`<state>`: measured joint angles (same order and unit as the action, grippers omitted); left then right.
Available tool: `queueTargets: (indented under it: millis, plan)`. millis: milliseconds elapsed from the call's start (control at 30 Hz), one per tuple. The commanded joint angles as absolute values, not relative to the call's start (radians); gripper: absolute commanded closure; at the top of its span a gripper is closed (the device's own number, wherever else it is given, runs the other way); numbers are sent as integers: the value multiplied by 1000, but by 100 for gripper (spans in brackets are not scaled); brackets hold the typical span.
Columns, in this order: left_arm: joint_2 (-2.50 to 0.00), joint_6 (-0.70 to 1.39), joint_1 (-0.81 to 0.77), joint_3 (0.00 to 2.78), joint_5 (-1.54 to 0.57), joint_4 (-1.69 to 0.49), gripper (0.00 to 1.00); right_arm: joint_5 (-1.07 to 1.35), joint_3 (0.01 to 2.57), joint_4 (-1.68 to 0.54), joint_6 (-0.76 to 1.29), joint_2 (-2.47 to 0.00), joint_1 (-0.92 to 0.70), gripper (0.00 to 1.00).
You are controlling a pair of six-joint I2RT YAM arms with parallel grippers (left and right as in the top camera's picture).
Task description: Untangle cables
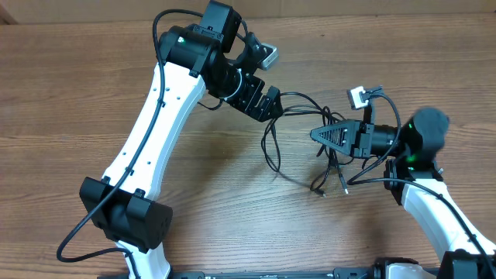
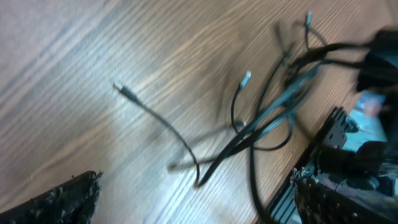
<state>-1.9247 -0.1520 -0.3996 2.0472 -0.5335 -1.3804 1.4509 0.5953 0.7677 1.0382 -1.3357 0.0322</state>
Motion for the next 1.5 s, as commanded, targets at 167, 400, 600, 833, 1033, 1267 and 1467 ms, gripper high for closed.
queueTargets:
  millis: [167, 400, 600, 833, 1033, 1267, 1467]
  plan:
    - [-1926, -119, -414, 2049, -642, -1443, 0, 1467, 609, 1285, 1556, -1328, 41, 96]
    - [-1926, -127, -454, 2048, -594, -1448, 0, 1467, 609, 1360, 1631, -1328, 57, 96]
    - [-1926, -128, -465, 2048, -591, -1434, 0, 1449, 609, 1349, 1631, -1328, 69, 96]
    - [-1926, -122, -457, 2048, -511, -1423, 0, 1419, 609, 1249, 1631, -1328, 126, 96]
    - [-1926, -94, -413, 2049, -561, -1313, 0, 1428, 609, 1243, 1631, -1328, 153, 96]
    - [-1926, -455, -405, 2049, -845, -1297, 2, 1452, 609, 1243, 1623, -1328, 153, 92]
    - [-1925, -626, -389, 2053, -893, -1264, 3, 1570, 602, 1245, 1596, -1328, 153, 93]
